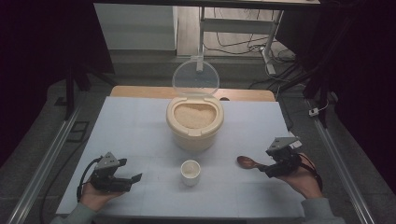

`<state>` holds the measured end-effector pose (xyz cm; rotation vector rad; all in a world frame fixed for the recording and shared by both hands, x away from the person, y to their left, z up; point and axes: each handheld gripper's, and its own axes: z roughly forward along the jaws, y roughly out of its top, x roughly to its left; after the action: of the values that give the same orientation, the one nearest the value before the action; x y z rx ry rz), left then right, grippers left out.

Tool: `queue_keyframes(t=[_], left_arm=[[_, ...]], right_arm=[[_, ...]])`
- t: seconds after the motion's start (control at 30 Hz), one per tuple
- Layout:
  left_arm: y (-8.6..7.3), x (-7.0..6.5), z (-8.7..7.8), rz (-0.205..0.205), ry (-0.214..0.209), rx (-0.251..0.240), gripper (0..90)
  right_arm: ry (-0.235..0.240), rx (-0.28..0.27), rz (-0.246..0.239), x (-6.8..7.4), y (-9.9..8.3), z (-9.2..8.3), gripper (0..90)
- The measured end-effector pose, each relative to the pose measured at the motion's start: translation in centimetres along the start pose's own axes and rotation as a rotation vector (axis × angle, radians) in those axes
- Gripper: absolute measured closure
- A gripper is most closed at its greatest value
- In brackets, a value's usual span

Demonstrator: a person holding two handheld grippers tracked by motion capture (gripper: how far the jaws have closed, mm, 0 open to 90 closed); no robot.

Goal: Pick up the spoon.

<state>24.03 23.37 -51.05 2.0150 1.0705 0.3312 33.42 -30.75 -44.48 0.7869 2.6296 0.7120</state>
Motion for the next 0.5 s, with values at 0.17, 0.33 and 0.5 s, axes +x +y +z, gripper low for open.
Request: queue_keyframes(t=[0.17,0.33,0.5], left_arm=[[0.0,0.0,0.0,0.001,0.0,0.003,13.7],[0.0,0.0,0.1,0.006,0.001,0.007,13.7],[-0.1,0.0,0.2,0.007,0.0,0.012,13.8]], right_arm=[[-0.012,0.073,-0.003,-0.9,-0.4,0.9,30.8],[-0.01,0.139,0.0,-1.9,-1.0,1.9,31.9],[0.003,0.177,0.011,-2.7,-1.6,2.7,34.7]])
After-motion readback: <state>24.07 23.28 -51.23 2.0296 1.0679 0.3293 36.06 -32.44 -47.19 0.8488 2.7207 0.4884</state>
